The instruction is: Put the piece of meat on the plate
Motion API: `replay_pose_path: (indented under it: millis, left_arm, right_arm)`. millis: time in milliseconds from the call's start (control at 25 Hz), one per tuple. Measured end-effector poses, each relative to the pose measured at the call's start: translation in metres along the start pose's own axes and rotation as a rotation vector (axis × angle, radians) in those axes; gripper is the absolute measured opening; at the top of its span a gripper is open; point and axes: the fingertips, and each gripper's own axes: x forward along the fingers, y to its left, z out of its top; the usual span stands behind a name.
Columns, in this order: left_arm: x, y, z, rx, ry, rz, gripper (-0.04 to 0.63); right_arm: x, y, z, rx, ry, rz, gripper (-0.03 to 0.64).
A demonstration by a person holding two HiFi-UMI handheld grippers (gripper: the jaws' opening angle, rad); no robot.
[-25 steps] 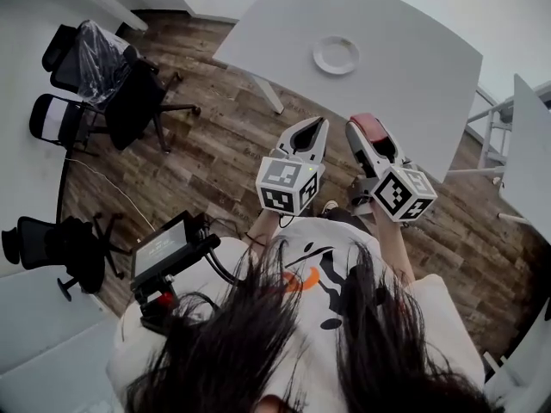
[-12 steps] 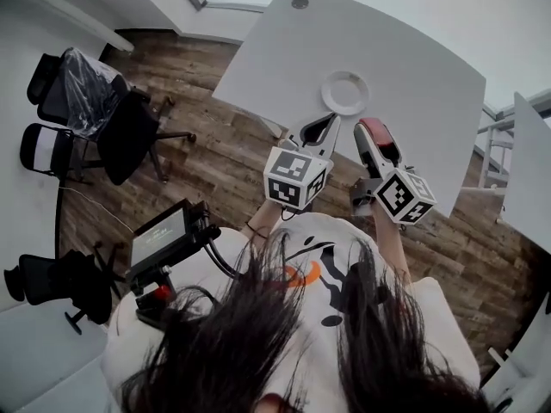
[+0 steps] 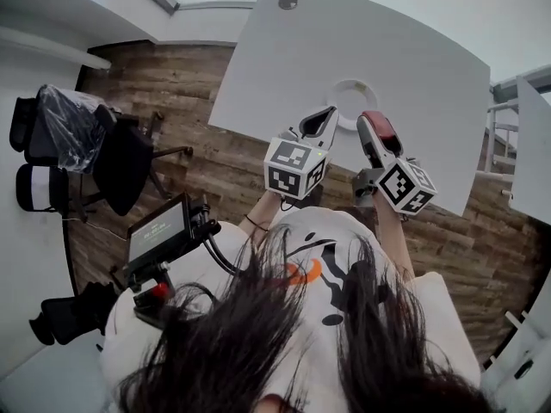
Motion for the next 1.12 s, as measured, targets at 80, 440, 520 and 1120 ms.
replay_pose_path:
  millis: [80, 440, 520, 1120]
  left_arm:
    - [0.021, 0.023, 0.0, -0.018, 0.039, -0.03, 0.006]
    - [0.053, 0.035, -0.01, -0.005, 0.121, -0.129, 0.006]
    - [0.052, 0.03, -0.014, 0.002, 0.129, -0.143, 0.006]
    - [0.055, 0.026, -0.024, -0.024, 0.148, -0.163, 0.006]
  right_arm:
    - [0.03, -0.012, -0.003, -0.001, 0.021, -0.049, 0.324]
    - [0.068, -0.059, -0.027, -0.097, 0.083, -0.205, 0.324]
    - [0.068, -0.069, -0.035, -0.123, 0.099, -0.235, 0.324]
    - [0.106, -0.095, -0.074, -0.366, 0.337, -0.287, 0.324]
